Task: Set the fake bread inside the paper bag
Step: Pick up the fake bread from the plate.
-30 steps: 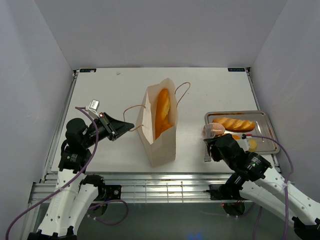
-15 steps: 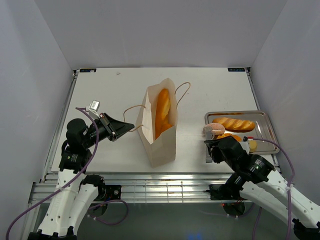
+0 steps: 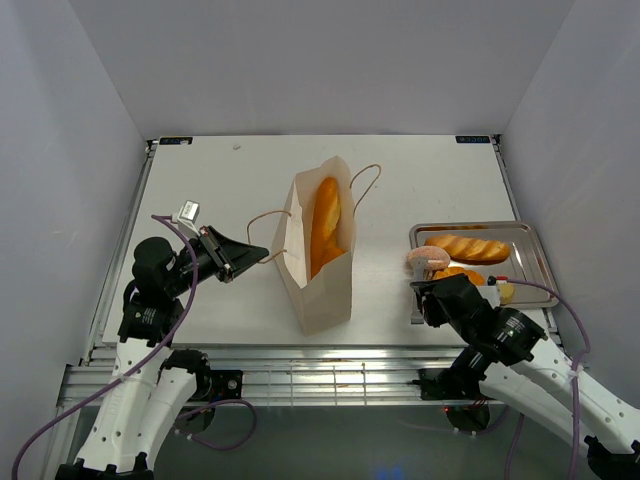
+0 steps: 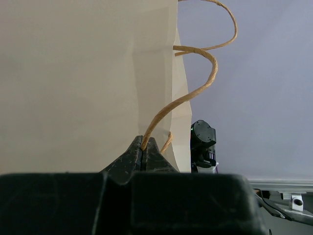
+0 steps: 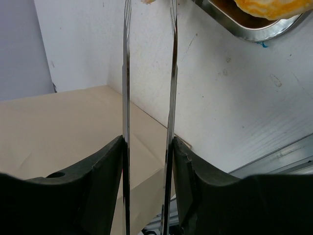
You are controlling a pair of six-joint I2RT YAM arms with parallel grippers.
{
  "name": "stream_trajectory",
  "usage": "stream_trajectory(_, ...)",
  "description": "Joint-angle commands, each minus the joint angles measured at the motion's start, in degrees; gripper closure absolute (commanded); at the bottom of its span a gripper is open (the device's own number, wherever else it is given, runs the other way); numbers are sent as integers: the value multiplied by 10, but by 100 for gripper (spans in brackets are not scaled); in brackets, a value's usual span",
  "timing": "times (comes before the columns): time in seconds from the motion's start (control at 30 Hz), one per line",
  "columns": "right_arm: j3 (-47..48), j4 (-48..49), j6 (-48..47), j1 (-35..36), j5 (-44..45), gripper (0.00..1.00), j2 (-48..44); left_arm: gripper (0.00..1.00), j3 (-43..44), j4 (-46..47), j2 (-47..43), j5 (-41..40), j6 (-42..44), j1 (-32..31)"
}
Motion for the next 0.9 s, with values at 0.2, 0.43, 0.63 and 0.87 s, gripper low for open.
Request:
stream_trajectory(0.2, -6, 13, 29, -3, 44, 51, 15, 100, -4, 3, -3, 6, 3, -2)
stream_trajectory(0.43, -13, 14, 38, -2, 48, 50, 22, 100, -7, 3, -5, 6, 2, -3)
stream_trajectory(0.63, -30, 15, 50, -2, 55, 50, 15, 100, -7, 3, -4, 7, 3, -3)
stream_trajectory(0.87, -31, 16, 37, -3, 90, 49, 19, 100, -8, 3, -4, 6, 3, -2)
